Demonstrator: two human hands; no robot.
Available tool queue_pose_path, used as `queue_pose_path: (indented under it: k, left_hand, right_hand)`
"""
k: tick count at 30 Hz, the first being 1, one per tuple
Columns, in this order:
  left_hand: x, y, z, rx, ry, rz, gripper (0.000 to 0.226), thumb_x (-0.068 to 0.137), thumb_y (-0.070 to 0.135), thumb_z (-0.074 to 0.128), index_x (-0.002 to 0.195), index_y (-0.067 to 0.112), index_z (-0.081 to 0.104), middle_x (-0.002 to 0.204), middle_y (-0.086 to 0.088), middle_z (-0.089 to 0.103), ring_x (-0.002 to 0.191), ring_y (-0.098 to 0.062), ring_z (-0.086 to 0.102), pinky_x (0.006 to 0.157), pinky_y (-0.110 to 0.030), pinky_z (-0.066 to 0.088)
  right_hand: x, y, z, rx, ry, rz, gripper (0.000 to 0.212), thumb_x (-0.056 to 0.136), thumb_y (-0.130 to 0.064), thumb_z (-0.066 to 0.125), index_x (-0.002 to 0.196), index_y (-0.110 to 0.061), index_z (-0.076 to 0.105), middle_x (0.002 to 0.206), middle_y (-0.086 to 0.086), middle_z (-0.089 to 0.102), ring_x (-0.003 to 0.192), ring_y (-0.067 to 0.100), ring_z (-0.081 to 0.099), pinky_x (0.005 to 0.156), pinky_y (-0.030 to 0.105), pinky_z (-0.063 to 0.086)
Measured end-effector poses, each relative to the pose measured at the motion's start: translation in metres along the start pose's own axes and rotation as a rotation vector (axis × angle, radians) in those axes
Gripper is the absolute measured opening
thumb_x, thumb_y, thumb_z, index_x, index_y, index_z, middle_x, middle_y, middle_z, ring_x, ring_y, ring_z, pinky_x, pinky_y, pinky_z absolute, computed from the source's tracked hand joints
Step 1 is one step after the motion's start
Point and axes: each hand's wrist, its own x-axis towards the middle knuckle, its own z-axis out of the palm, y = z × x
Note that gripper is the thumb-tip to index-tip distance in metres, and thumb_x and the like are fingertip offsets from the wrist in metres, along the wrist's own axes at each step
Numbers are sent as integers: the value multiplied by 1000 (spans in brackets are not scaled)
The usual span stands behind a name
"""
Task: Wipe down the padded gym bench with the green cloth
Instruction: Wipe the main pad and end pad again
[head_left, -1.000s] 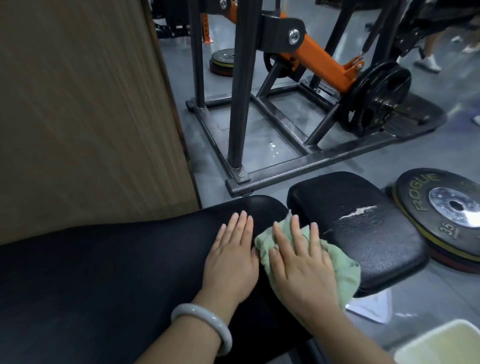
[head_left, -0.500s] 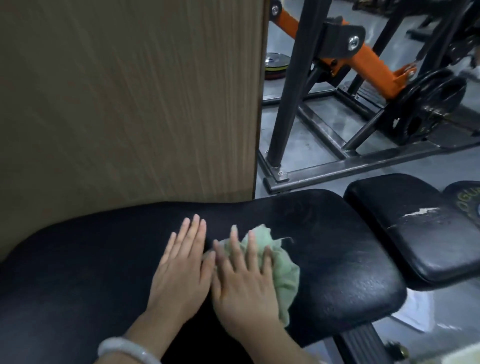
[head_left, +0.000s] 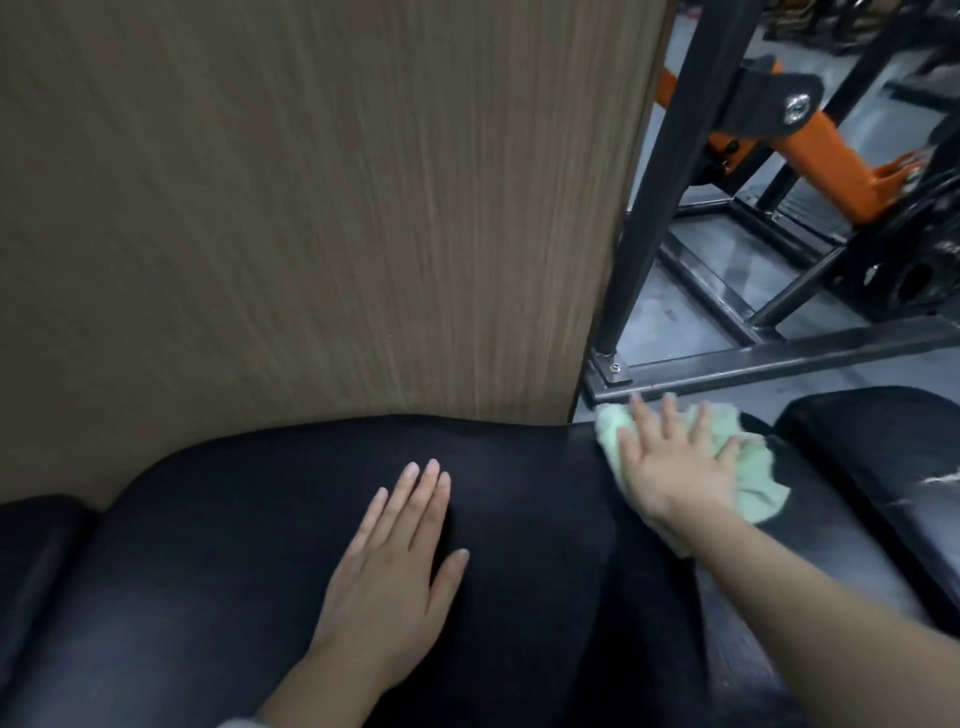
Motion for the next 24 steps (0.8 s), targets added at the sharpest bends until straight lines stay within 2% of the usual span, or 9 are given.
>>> queue_pose_path:
  k: [3,6,8,10,13,16,19,21,24]
  left_hand:
    - [-13,-26,-7,2,27,-28,60,99,44,22,144,8,36,153,-2,32,143,-12,18,112,-33,15]
    - [-31,-55,-11,3,30,-78,59,96,40,29,144,7,36,153,-2,32,143,-12,17,113,-32,11]
    - [-43,-72,-10,2,17,-141,59,96,40,30,144,7,37,152,-1,32,143,-11,17,114,-30,9]
    - [-54,-85,-9,2,3,-197,60,96,41,29,143,6,38,151,-2,34,143,-11,18,114,-29,7]
    - [-67,-100,-4,6,-3,-254,61,96,42,27,143,5,37,151,-2,34,142,-12,20,114,-28,5]
    - [-76,-110,0,21,18,-286,63,94,42,29,141,2,39,149,-5,37,141,-15,21,114,-30,6]
    - [-81,-116,3,4,46,-355,63,94,42,29,141,1,39,149,-7,38,141,-16,21,115,-31,5]
    - [-84,-121,4,-6,57,-385,63,94,42,29,140,1,41,149,-7,39,141,-17,23,115,-31,5]
    - [-96,-136,2,5,69,-415,62,93,40,30,139,1,43,147,-8,41,139,-18,26,114,-31,5]
  right_hand:
    - [-32,-89,26,-56,51,-281,56,98,-49,5,152,-38,-3,161,-1,-9,146,32,-14,112,62,-9]
    - [-74,-151,48,-75,49,-501,62,93,-49,8,148,-32,31,156,5,27,145,37,16,111,64,11]
    - [-91,-161,57,-54,77,-621,54,94,-47,23,137,-28,52,143,5,49,136,36,38,108,63,27]
    - [-97,-147,62,-111,88,-707,50,96,-48,27,136,-30,51,142,1,50,134,32,41,110,56,21]
    - [-98,-103,53,-149,82,-629,56,93,-53,21,144,-37,38,150,-4,39,140,24,24,109,50,11]
    - [-91,-62,38,-70,27,-323,56,90,-58,-6,144,-49,-11,156,-15,-15,144,19,-18,115,52,-9]
    - [-92,-79,29,-48,21,-102,55,96,-51,0,148,-43,-15,159,-6,-18,145,29,-18,114,58,-6]
    - [-99,-120,35,-47,1,-109,55,99,-48,4,149,-38,-15,159,-1,-19,145,32,-18,114,58,-6]
    - [-123,-188,59,-104,22,-348,57,94,-50,-6,149,-35,-15,158,0,-20,145,32,-18,114,56,-10]
